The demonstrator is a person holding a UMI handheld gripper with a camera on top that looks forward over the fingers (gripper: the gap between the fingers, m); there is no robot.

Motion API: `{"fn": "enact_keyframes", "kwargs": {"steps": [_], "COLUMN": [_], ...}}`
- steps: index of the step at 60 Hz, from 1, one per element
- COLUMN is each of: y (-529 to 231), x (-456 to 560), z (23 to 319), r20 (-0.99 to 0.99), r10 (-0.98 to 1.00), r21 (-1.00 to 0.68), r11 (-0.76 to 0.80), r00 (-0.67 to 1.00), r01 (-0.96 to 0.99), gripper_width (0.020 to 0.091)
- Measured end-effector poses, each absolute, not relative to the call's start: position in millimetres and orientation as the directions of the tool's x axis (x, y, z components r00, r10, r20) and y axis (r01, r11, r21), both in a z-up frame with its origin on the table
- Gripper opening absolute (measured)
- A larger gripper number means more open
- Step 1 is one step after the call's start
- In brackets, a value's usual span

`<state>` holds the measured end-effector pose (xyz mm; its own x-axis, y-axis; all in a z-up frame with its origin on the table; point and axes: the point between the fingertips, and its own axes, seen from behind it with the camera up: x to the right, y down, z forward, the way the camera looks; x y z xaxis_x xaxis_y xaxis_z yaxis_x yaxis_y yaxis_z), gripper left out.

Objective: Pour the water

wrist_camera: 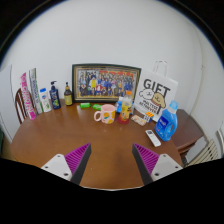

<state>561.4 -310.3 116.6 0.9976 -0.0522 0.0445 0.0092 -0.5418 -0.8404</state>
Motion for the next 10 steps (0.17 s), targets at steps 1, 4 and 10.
{"fn": "enact_keyframes", "kwargs": {"steps": [1, 4, 10], "y": [-312.2, -316.1, -319.3], "x": [560.7, 559.6, 557.1], "z": [117.5, 119.8, 124.5], "r20": [0.047, 0.056, 0.071], "r10": [-0.051, -0.050, -0.039], "r21": [-0.843, -0.842, -0.846], "r11": [-0.538, -0.540, -0.532], "r00": [0.998, 0.997, 0.997], "r01": [0.012, 0.020, 0.039], "gripper_width": [0.0852, 0.0852, 0.0854]}}
